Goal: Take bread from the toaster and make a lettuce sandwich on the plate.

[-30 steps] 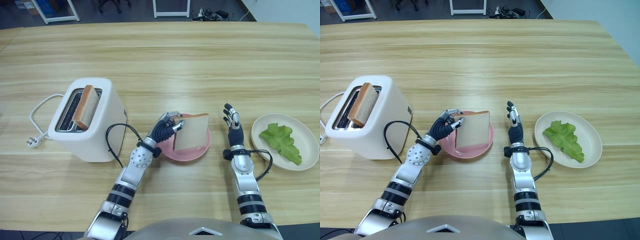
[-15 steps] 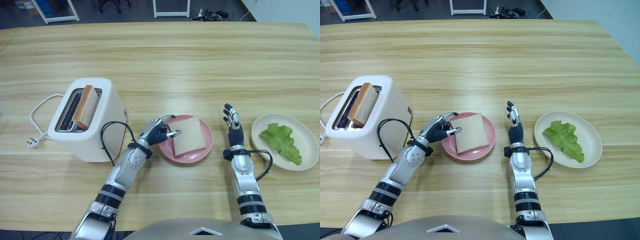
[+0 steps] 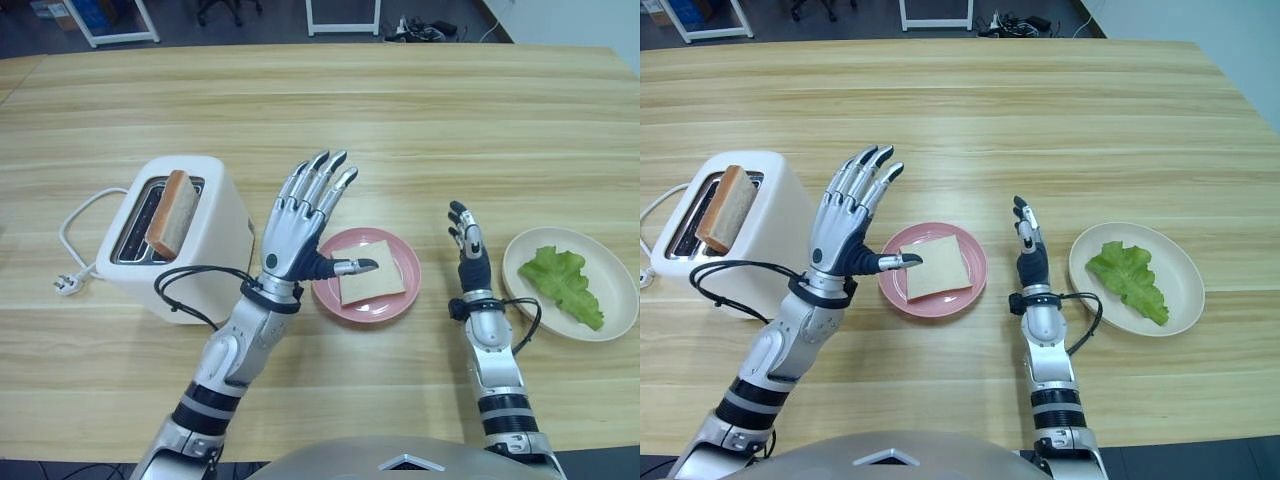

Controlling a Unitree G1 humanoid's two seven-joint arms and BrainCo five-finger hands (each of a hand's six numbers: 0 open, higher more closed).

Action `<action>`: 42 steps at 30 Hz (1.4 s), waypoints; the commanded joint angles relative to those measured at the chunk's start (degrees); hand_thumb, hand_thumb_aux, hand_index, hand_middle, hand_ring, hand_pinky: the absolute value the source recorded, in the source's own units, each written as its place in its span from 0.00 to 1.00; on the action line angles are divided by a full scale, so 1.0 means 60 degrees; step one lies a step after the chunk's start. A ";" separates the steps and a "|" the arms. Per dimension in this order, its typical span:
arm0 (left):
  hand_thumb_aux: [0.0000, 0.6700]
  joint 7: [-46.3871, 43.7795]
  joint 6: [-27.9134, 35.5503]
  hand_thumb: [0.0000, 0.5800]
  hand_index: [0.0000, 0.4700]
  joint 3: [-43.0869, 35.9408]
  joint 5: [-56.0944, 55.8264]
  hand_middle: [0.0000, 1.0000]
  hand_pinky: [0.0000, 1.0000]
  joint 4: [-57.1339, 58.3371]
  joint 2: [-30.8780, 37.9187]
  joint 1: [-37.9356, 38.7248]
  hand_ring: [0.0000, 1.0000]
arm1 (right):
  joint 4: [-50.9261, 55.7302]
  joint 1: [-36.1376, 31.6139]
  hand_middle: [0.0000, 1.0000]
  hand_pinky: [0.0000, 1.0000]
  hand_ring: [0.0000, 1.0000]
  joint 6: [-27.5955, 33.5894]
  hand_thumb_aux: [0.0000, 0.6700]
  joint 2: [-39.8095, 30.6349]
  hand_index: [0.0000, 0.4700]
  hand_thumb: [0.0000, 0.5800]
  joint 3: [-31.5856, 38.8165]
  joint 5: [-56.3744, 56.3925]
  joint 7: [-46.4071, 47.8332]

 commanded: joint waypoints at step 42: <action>0.00 -0.2670 -0.0934 0.00 0.00 0.1206 -0.4569 0.00 0.00 0.2435 -0.1903 0.1155 0.00 | 0.5221 0.0173 0.00 0.00 0.00 0.2495 0.60 -0.6854 0.60 0.84 0.1369 -0.8695 -0.4442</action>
